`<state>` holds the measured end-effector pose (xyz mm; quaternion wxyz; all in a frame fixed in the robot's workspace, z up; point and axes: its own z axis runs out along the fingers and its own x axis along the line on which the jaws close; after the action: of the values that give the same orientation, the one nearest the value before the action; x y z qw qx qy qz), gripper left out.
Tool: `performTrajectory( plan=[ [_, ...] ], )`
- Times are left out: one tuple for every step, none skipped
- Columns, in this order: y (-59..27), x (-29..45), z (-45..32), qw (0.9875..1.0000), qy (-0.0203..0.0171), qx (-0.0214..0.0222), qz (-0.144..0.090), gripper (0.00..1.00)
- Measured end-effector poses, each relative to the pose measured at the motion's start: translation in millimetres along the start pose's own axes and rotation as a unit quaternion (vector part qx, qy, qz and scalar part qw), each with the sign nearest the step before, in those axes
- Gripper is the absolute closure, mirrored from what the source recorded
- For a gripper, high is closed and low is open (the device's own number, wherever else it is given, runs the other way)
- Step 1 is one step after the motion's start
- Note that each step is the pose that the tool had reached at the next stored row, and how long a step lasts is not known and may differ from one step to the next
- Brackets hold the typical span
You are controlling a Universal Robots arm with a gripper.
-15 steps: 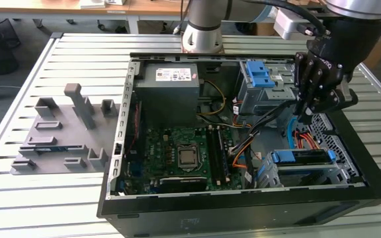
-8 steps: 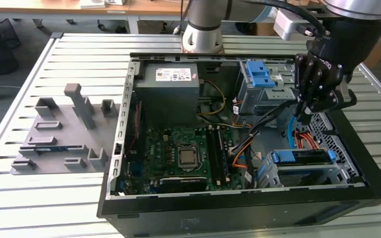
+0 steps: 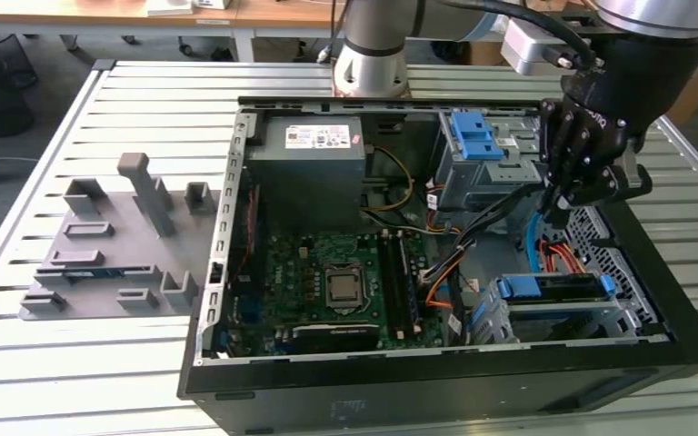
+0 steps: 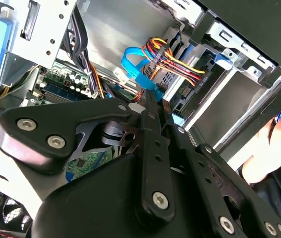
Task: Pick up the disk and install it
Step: 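Insert the second disk wire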
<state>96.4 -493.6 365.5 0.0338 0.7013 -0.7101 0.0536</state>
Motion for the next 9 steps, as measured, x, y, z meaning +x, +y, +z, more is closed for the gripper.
performTrajectory(
  plan=[
    [0.0,0.0,-0.1,1.0000,0.0008,0.0000,0.000,0.83],
    [0.0,0.0,-0.1,1.0000,0.0021,0.0000,0.000,0.83],
    [-0.1,0.0,-0.4,1.0000,0.0044,0.0001,0.000,0.83],
    [-0.1,0.1,-0.9,1.0000,0.0066,0.0001,0.000,0.82],
    [-0.1,0.2,-1.5,1.0000,0.0080,0.0001,0.000,0.82],
    [-0.1,0.4,-2.2,1.0000,0.0087,-0.0001,0.000,0.82],
    [-0.3,0.4,-2.6,1.0000,0.0088,-0.0004,0.000,0.76],
    [-0.6,0.4,-2.7,1.0000,0.0088,-0.0010,0.000,0.76],
    [-0.9,0.3,-2.7,1.0000,0.0087,-0.0016,0.000,0.76]
  ],
)
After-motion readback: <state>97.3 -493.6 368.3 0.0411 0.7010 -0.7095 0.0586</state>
